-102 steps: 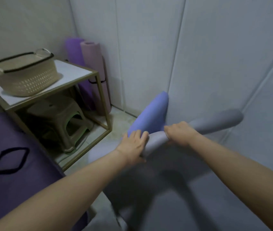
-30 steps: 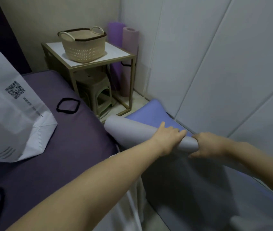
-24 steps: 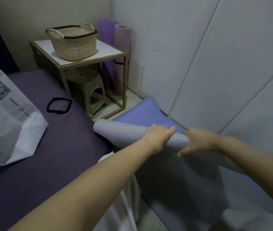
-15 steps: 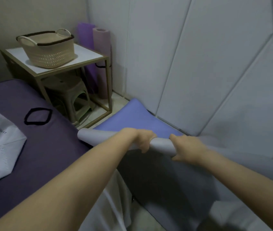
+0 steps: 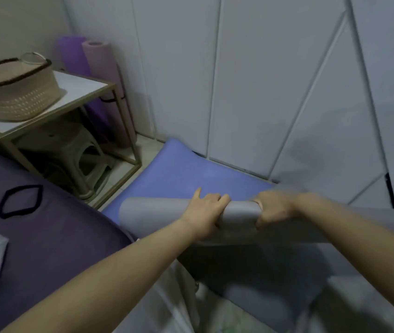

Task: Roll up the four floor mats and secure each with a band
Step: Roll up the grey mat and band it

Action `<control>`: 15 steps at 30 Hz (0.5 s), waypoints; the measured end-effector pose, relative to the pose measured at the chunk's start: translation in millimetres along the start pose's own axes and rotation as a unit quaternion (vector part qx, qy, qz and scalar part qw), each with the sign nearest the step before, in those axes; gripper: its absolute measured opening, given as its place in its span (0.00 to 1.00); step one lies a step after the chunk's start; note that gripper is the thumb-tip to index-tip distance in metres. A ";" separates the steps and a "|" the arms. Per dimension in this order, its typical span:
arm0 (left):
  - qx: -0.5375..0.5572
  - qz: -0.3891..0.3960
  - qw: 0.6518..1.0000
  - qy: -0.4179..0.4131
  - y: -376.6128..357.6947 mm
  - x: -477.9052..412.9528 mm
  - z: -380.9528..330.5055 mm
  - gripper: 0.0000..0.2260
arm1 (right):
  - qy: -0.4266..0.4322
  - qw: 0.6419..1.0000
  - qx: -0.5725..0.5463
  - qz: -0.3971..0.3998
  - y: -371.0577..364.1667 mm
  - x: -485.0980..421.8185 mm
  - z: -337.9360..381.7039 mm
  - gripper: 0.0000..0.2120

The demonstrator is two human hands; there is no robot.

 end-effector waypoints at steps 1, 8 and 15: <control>0.033 0.002 0.999 0.003 0.0 -2.9 1.1 0.23 | -0.003 1.000 -0.006 0.010 0.3 -0.1 -1.8 0.23; 0.146 0.146 0.978 -0.019 -8.7 -32.6 2.8 0.21 | -0.030 0.999 0.034 0.026 -4.9 -6.1 -11.1 0.28; 0.140 0.392 0.907 -0.065 -23.7 -58.9 -3.2 0.28 | 0.024 0.995 0.075 -0.058 -23.1 2.6 -21.1 0.31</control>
Point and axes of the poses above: each hand's wrist, its own x-axis away from the middle knuckle, its own y-axis out of the back of the hand, z = x × y, the point moved 4 cm from there along -x, towards the middle knuckle, and after that the axes turned 6 degrees about -x, right-handed, at the moved point
